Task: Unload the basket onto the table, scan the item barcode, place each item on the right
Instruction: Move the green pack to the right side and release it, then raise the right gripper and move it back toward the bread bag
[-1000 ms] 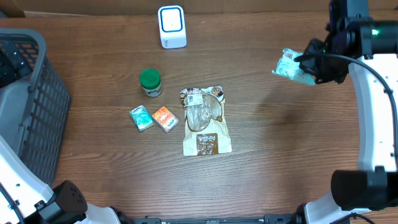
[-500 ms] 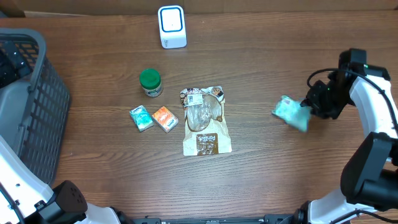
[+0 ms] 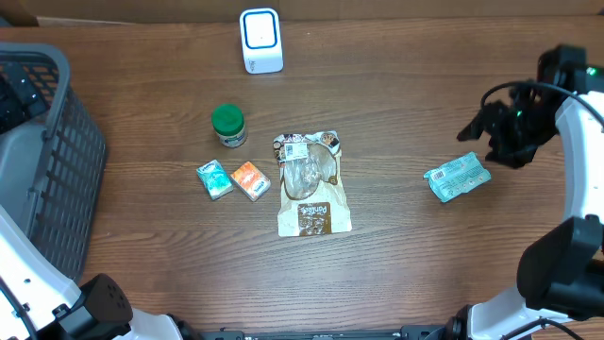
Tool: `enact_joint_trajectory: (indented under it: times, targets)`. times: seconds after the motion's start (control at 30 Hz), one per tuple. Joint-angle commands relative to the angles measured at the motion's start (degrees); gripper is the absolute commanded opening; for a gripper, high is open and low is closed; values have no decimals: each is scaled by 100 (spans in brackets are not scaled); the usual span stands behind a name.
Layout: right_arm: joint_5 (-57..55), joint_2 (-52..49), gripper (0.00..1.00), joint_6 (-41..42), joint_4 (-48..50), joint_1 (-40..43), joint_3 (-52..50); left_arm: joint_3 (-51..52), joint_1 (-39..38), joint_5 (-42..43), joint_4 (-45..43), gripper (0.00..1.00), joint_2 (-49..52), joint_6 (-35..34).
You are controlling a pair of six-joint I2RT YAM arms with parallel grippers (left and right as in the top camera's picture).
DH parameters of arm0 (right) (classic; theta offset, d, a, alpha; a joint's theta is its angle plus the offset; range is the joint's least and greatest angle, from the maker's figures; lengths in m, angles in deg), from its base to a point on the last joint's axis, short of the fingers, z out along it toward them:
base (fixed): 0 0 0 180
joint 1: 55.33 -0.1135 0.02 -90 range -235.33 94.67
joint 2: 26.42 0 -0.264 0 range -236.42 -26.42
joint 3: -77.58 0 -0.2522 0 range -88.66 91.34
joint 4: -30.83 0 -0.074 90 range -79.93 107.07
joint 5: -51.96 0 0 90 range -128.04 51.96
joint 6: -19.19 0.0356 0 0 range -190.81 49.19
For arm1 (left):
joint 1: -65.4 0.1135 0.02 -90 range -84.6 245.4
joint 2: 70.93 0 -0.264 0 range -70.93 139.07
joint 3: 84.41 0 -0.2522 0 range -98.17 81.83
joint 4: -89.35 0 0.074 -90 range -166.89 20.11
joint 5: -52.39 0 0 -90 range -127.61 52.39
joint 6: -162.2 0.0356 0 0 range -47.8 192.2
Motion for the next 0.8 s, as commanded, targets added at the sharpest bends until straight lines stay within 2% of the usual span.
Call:
enact_joint_trajectory:
  times: [0.0, 0.23, 0.43, 0.77]
  targets:
    - [133, 308, 64, -232, -282, -313, 660, -33, -39, 28, 2, 100, -55, 127]
    - [302, 511, 66, -210, -273, -1368, 883, -33, -39, 28, 2, 100, -55, 127]
    - [304, 511, 73, -181, -72, -2033, 883, -33, -39, 28, 0, 100, -55, 127]
    - [815, 511, 73, -186, 66, -2155, 955, -33, -39, 28, 2, 100, -55, 127]
